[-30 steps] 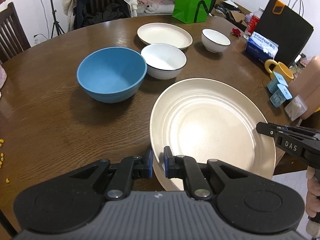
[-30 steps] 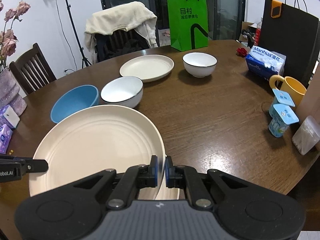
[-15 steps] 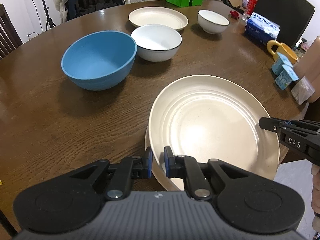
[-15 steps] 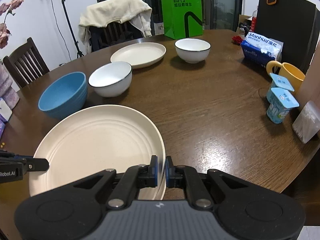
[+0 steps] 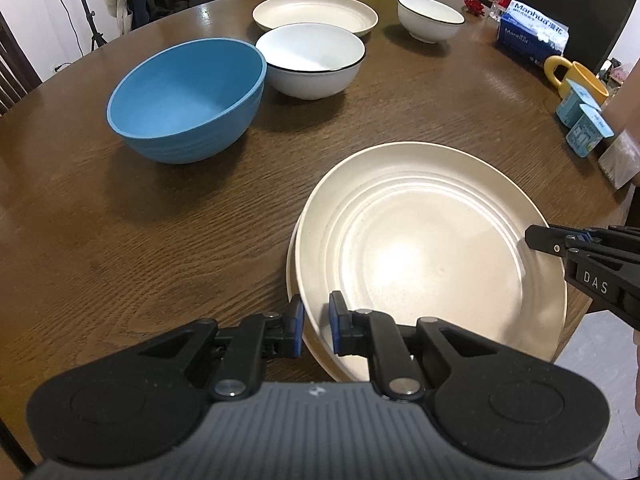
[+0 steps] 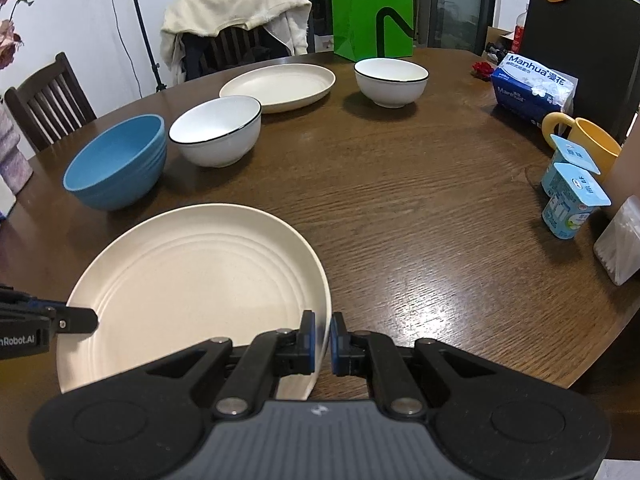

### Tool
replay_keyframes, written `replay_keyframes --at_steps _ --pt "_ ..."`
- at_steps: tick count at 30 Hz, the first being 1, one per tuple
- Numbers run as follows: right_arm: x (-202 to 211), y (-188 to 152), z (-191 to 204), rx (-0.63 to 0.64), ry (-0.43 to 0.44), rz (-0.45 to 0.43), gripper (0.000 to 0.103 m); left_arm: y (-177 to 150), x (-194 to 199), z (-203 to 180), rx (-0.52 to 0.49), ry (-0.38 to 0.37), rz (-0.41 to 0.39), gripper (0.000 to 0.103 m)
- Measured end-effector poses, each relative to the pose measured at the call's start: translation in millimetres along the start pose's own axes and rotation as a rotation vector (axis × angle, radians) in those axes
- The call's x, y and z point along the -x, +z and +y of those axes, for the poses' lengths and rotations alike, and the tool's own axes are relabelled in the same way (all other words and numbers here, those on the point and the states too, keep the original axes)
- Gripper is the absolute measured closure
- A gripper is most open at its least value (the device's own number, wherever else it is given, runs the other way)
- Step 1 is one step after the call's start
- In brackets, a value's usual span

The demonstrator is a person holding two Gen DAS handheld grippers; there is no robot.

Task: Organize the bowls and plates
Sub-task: 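Carry the held plate with both grippers over the first placed cream plate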

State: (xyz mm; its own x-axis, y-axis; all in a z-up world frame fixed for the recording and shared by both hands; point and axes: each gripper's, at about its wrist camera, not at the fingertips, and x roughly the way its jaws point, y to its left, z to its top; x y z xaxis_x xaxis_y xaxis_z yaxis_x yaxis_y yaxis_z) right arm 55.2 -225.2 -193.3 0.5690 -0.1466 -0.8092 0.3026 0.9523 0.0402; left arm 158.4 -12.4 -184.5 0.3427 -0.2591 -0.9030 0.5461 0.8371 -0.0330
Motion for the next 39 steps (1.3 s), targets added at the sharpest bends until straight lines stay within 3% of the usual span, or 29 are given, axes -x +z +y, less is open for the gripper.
replay_keyframes --at_steps 19,39 --pt "-13.6 -7.9 16.7 0.128 -0.049 -0.003 0.094 -5.0 -11.6 -11.9 -0.084 0.075 -0.001 0.088" --pt "-13.1 1.4 21.1 0.14 -0.071 0.053 0.094 5.1 -13.8 -20.5 -0.14 0.101 0.102 0.086"
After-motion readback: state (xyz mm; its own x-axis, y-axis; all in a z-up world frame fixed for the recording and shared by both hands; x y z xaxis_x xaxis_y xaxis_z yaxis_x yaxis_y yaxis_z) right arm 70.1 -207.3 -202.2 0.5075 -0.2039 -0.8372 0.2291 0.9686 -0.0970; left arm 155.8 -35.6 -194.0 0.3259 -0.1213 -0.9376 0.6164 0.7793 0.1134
